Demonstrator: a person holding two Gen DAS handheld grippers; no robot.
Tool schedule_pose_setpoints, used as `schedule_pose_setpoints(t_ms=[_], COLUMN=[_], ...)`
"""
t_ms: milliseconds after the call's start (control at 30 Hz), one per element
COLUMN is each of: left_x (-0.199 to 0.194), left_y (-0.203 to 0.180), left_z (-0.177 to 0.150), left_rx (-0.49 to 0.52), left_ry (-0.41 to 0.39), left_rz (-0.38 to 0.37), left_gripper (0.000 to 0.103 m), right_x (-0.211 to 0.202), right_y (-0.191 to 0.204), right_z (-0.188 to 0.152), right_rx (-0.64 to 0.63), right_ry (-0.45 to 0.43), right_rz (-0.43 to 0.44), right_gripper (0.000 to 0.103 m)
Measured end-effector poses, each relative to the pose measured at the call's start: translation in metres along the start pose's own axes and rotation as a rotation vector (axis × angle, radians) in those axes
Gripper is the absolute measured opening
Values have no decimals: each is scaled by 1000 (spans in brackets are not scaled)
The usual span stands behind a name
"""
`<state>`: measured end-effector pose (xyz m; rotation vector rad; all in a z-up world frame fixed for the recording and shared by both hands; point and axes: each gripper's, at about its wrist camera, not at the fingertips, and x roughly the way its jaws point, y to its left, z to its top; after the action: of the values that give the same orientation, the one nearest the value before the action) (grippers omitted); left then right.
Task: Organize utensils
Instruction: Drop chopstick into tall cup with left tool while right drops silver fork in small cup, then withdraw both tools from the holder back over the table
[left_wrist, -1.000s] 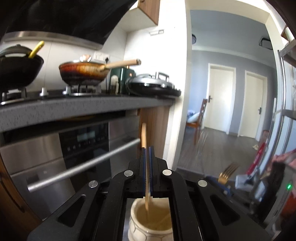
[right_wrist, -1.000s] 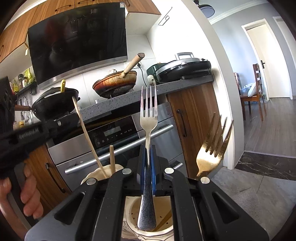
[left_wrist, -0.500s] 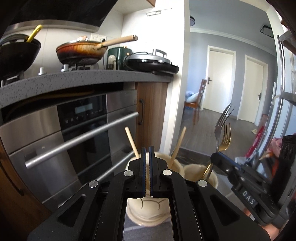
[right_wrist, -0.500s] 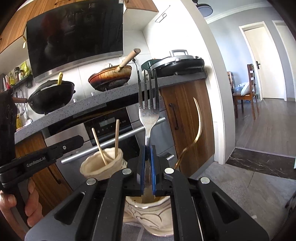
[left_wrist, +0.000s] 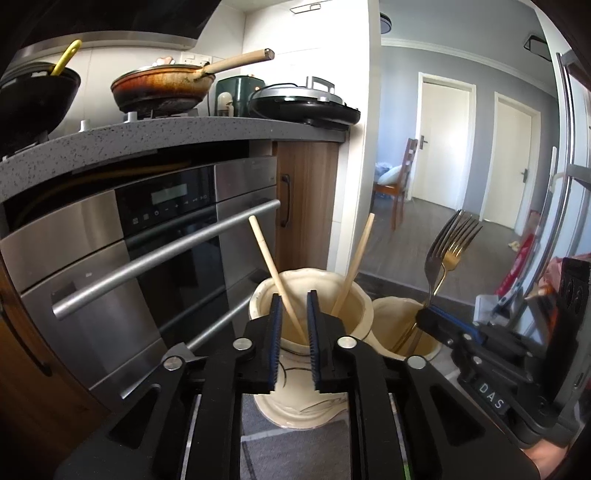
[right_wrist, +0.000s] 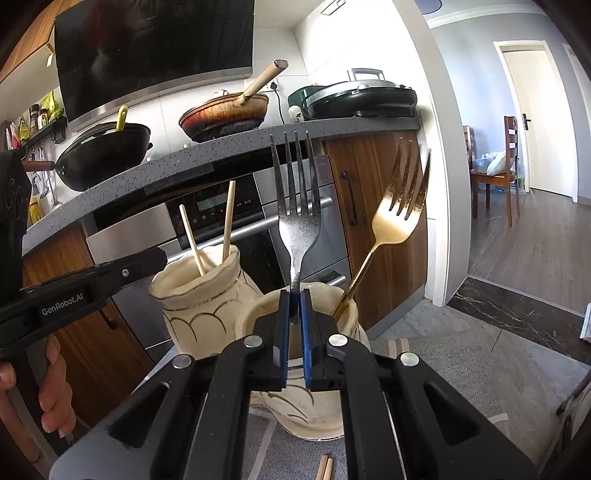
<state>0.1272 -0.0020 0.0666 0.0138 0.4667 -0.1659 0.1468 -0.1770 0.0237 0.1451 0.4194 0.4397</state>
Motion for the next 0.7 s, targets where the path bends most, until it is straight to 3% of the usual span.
schedule_pose_setpoints(t_ms=[400,433,500,700], left_x=[-18,-20,-26,-48], left_y=[-5,-6,-5,-1], left_z=[1,1,3,-1], left_rx=[22,23,18,-10], left_ry=[-24,-28,-39,-72], left_rz=[0,0,3,-4], left_gripper=[31,32,36,66], right_x=[-2,-4,-12,-47], right_y=[3,4,6,0], right_z=[2,4,7,17], right_rx=[9,5,-4,24], right_ry=[6,2,-13,-66], right_rz=[35,35,34,33], right_gripper=[9,12,31,57])
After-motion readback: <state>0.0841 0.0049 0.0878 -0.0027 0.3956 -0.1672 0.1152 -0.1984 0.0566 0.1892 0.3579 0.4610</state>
